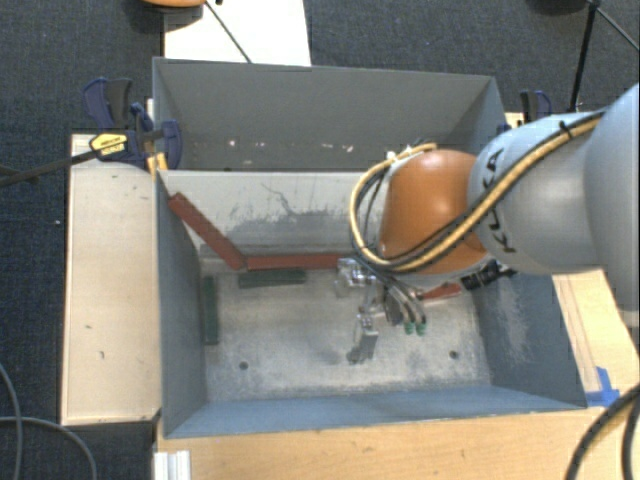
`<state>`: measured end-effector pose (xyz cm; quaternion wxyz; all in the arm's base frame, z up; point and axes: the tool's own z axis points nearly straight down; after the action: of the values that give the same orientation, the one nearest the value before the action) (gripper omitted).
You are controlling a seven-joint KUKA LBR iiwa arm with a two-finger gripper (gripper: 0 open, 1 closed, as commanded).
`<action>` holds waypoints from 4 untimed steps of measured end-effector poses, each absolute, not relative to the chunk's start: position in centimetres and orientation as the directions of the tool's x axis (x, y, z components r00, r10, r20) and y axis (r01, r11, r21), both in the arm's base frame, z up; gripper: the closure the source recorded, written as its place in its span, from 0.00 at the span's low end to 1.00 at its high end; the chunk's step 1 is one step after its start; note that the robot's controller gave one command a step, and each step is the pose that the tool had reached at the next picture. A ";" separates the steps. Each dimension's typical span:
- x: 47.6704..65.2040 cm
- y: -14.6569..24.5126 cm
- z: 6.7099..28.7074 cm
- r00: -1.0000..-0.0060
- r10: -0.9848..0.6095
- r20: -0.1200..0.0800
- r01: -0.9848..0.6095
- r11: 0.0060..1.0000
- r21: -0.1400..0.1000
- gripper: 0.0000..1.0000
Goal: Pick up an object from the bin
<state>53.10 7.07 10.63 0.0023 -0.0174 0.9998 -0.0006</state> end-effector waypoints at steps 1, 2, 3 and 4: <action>56.4 9.6 7.3 -1.000 -0.014 -0.004 -0.014 1.000 0.001 0.00; 52.0 12.1 7.1 -0.999 -0.038 -0.002 -0.038 0.999 0.001 0.00; 54.9 7.8 7.0 -0.993 -0.115 0.000 -0.115 0.993 0.003 0.00; 56.1 5.0 8.6 -0.999 -0.054 -0.004 -0.054 0.999 -0.004 0.00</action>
Offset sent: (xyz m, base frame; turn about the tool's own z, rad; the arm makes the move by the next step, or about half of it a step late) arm -0.0340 0.0633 -0.0357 -0.0182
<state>56.07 4.97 8.60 0.0022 -0.0271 0.9996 -0.0017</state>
